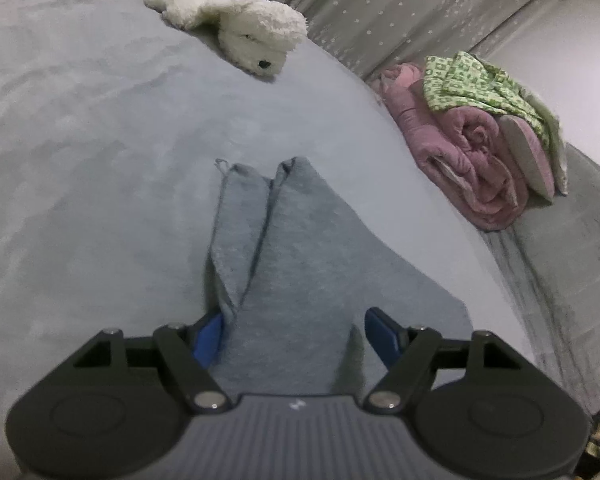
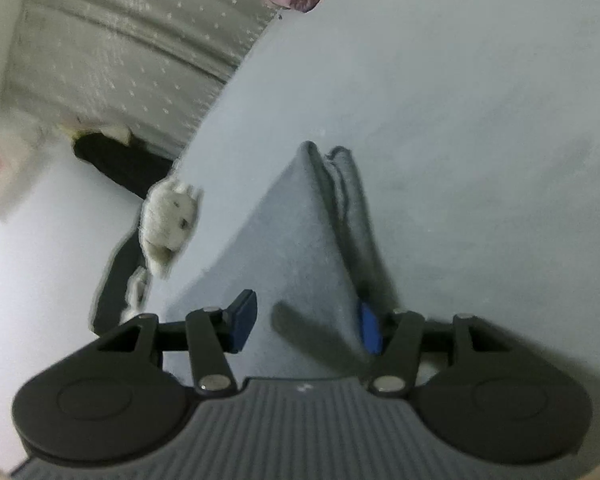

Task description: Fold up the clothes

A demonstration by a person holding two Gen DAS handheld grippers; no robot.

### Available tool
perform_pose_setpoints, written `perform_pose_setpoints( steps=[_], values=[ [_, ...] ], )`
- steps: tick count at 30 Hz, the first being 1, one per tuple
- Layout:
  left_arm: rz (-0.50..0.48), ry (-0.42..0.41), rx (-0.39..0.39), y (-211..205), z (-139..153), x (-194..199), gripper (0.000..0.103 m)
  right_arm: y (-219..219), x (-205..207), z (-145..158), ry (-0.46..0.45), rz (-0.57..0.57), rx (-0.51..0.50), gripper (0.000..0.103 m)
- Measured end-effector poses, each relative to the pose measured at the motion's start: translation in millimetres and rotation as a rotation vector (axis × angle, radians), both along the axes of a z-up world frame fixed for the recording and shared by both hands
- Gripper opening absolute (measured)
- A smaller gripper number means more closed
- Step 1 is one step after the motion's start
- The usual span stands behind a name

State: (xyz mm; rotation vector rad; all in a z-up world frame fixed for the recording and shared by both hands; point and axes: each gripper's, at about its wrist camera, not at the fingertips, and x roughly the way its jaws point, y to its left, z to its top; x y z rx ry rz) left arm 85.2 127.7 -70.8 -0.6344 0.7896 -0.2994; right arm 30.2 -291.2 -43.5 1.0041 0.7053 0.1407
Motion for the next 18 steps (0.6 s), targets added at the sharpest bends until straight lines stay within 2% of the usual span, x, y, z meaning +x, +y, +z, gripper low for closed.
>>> perform_pose_setpoints(
  steps=[5, 7, 9, 12, 18],
  values=[
    [0.010, 0.007, -0.062, 0.1, -5.1, 0.9, 0.061, 3.4, 7.5, 0.3, -0.024, 0.007, 0.015, 0.052],
    [0.020, 0.009, -0.090, -0.3, -8.1, 0.9, 0.047, 4.2, 5.4, 3.1, -0.030, 0.007, 0.015, 0.039],
    [0.037, 0.015, -0.113, -1.3, -11.1, 0.5, 0.036, 5.0, 3.2, 6.0, -0.036, 0.007, 0.016, 0.033],
    [0.060, 0.013, -0.146, -0.9, -11.2, -1.7, 0.030, 6.1, 0.0, 10.3, -0.044, 0.007, 0.017, 0.029],
    [0.053, 0.009, -0.241, 4.7, 1.4, -16.6, 0.027, 8.4, -6.4, 18.9, -0.061, 0.007, 0.019, 0.025]
  ],
)
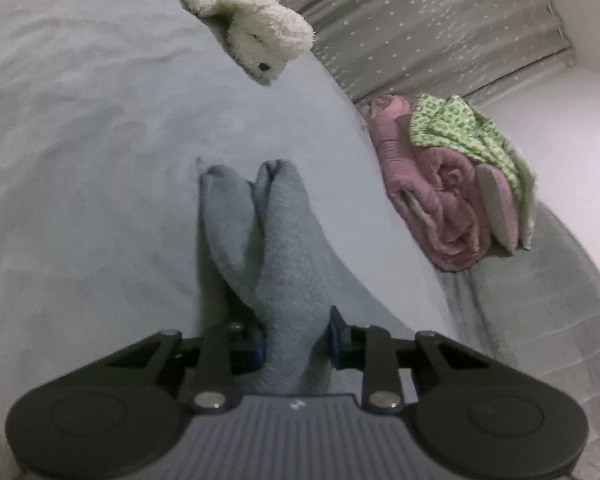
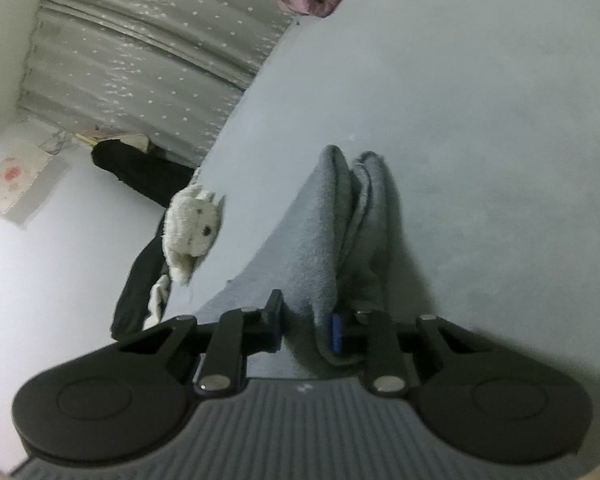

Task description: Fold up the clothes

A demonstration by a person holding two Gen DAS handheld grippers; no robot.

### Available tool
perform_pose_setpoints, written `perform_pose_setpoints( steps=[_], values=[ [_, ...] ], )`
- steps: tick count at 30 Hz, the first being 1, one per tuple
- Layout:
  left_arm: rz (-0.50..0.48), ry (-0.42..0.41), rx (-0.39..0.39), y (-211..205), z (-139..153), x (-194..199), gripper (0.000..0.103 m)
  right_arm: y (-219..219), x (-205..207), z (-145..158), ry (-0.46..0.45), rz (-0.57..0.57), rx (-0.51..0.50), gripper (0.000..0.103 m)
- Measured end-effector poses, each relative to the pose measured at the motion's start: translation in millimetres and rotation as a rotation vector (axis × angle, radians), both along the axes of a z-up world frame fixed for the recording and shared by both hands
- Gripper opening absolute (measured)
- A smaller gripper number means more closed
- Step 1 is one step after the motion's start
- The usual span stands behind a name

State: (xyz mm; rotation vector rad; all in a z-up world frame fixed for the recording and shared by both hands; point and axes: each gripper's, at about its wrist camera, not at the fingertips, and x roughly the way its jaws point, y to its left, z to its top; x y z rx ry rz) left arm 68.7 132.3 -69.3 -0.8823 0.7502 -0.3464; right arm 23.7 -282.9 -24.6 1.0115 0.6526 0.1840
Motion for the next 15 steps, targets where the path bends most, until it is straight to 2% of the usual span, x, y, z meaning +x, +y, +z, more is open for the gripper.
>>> perform_pose_setpoints(
  steps=[9, 15],
  values=[
    [-0.080, 0.030, -0.011, 14.0, 4.0, -36.1, 0.027, 0.7, -32.3, 11.5, 0.025, 0.031, 0.013, 0.025],
    [-0.152, 0.031, 0.018, 24.6, 1.1, -60.3, 0.027, -5.0, -66.2, 17.5, 0.028, 0.051, 0.014, 0.018]
  ],
)
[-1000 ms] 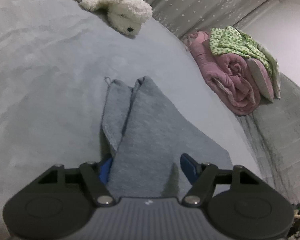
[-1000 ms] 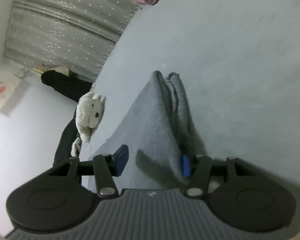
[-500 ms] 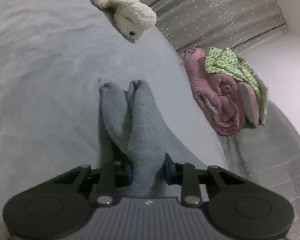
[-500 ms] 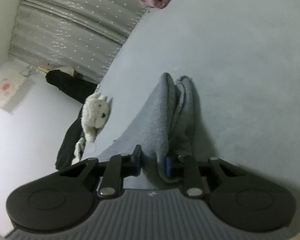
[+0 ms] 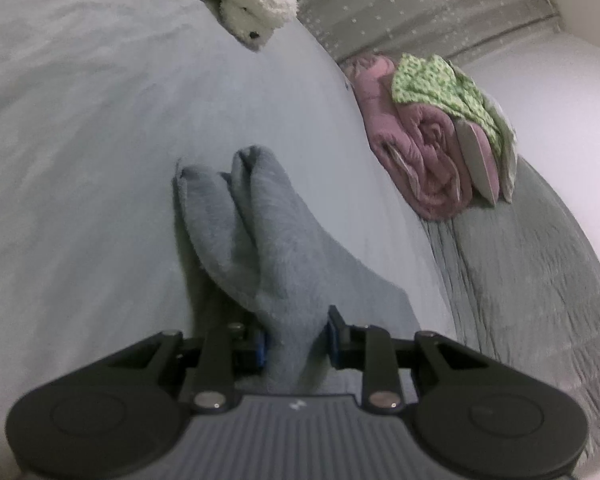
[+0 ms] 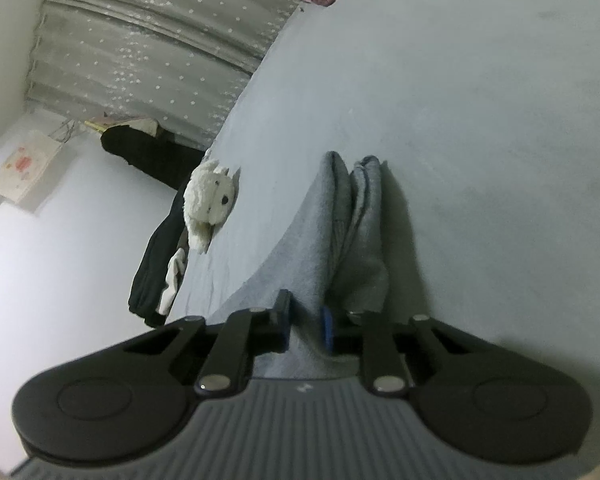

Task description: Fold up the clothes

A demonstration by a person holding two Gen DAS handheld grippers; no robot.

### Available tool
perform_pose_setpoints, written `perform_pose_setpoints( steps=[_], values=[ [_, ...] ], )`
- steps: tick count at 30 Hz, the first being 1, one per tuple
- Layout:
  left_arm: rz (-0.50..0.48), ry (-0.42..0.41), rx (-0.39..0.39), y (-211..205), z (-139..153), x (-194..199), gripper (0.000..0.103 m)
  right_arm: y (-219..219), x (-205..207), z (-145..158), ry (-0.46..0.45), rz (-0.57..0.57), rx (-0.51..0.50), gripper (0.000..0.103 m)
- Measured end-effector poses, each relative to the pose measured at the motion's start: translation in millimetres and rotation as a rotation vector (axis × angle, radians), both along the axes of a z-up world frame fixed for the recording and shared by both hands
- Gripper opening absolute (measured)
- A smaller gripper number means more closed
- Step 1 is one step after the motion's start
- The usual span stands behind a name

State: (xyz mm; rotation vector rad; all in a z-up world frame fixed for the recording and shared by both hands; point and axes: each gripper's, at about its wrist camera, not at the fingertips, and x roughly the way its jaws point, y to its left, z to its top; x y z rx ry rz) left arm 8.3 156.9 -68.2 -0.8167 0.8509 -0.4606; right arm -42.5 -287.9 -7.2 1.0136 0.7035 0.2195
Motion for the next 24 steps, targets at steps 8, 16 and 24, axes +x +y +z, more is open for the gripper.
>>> perform_pose_setpoints(
  steps=[8, 16, 24],
  values=[
    [-0.069, -0.003, 0.100, 13.9, -5.8, -20.2, 0.032, -3.6, -15.3, -6.2, 0.026, -0.015, -0.120, 0.021],
    [0.061, -0.187, 0.194, 25.8, 27.5, -8.8, 0.049, 10.0, 2.5, -3.0, -0.018, -0.051, -0.187, 0.024],
    [0.132, -0.204, 0.269, 3.7, 23.0, 38.7, 0.047, 31.2, 21.9, -4.7, -0.044, -0.052, -0.246, 0.027]
  ],
)
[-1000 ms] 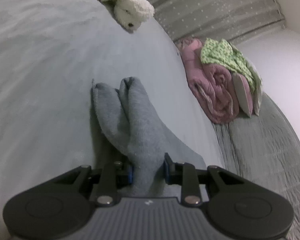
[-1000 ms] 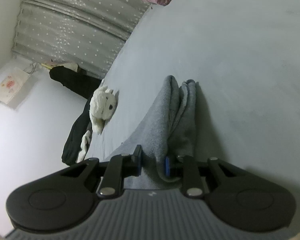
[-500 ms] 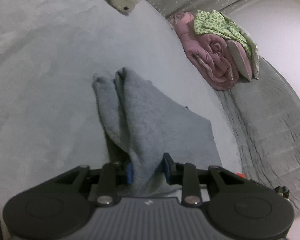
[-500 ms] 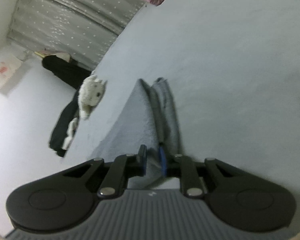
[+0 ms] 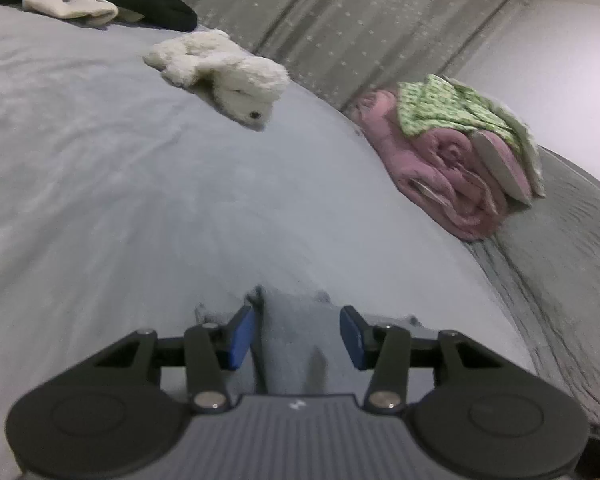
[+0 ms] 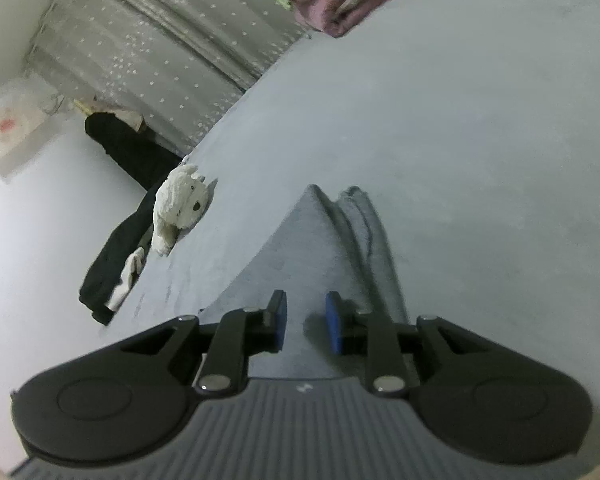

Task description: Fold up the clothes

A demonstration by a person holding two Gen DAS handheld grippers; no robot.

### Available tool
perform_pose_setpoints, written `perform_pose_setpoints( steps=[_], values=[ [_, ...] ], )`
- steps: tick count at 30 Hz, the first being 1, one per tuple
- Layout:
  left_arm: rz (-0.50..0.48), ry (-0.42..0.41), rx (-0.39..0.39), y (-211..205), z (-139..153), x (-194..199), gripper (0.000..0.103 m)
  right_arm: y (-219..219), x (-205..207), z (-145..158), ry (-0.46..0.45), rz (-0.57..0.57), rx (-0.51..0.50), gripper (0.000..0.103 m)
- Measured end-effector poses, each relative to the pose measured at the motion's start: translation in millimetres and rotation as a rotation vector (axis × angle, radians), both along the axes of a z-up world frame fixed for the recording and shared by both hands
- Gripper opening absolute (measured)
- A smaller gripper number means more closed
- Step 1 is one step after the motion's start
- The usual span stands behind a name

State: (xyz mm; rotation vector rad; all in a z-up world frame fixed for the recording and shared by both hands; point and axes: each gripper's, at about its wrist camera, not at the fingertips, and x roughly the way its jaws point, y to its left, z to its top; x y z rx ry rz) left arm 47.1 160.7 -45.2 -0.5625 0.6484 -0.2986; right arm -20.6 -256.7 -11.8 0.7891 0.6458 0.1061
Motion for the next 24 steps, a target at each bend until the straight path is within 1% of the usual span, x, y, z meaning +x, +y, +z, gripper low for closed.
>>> perform_pose_setpoints(
  steps=[2, 4, 5, 6, 7, 8, 10, 12, 13, 15, 17, 18, 19, 20, 21, 23, 24],
  values=[
    [0.008, -0.015, 0.004, -2.5, -1.0, 4.8, 0.046, 4.3, 2.6, -0.3, -0.004, 0.000, -0.023, 0.027],
    [0.013, -0.002, 0.015, -7.1, -3.7, 8.8, 0.034, 8.7, 5.2, -0.6, -0.008, 0.000, -0.046, 0.027],
    [0.023, 0.012, 0.016, -9.1, -5.6, 10.7, 0.016, 10.8, 6.4, -0.7, -0.010, 0.000, -0.057, 0.027],
    [0.044, 0.029, 0.015, -10.8, -7.5, 13.0, 0.005, 13.0, 7.7, -0.9, -0.012, 0.000, -0.069, 0.027],
    [0.065, 0.031, 0.009, -11.7, -8.1, 13.2, 0.005, 15.2, 9.0, -1.0, -0.014, 0.000, -0.080, 0.027],
    [0.086, 0.017, -0.001, -11.7, -6.9, 10.8, 0.004, 17.4, 10.3, -1.1, -0.016, 0.000, -0.092, 0.027],
    [0.119, -0.031, -0.016, -12.3, -0.6, 2.7, 0.004, 21.2, 12.5, -1.4, -0.020, 0.000, -0.113, 0.027],
    [0.151, -0.075, -0.008, -12.0, 6.7, -6.2, 0.004, 21.6, 11.9, -1.1, -0.023, -0.004, -0.119, 0.027],
    [0.168, -0.083, 0.004, -11.1, 8.2, -8.5, 0.004, 21.8, 11.6, -1.0, -0.024, -0.006, -0.122, 0.027],
    [0.194, -0.051, 0.050, -10.4, 4.0, -6.5, 0.004, 22.0, 11.0, -0.9, -0.026, -0.009, -0.130, 0.027],
    [0.183, 0.027, 0.093, -11.8, -6.8, 2.2, 0.006, 23.0, 11.2, -0.5, -0.030, -0.012, -0.150, 0.027],
    [0.182, 0.051, 0.107, -12.2, -10.3, 4.6, 0.009, 24.0, 11.2, 0.0, -0.034, -0.013, -0.161, 0.027],
    [0.188, 0.055, 0.114, -12.2, -11.0, 4.2, 0.012, 25.0, 11.2, 0.4, -0.038, -0.014, -0.173, 0.027],
    [0.197, 0.048, 0.118, -11.9, -9.8, 2.1, 0.020, 25.9, 11.2, 0.9, -0.042, -0.015, -0.184, 0.027],
    [0.203, 0.029, 0.120, -11.4, -5.8, -2.0, 0.033, 26.9, 11.2, 1.3, -0.045, -0.016, -0.195, 0.027],
    [0.191, -0.008, 0.127, -11.0, 3.3, -9.3, 0.041, 28.9, 11.2, 2.2, -0.053, -0.018, -0.217, 0.029],
    [0.182, -0.026, 0.131, -10.9, 7.9, -12.8, 0.042, 29.9, 11.3, 2.7, -0.057, -0.019, -0.228, 0.032]
  ],
)
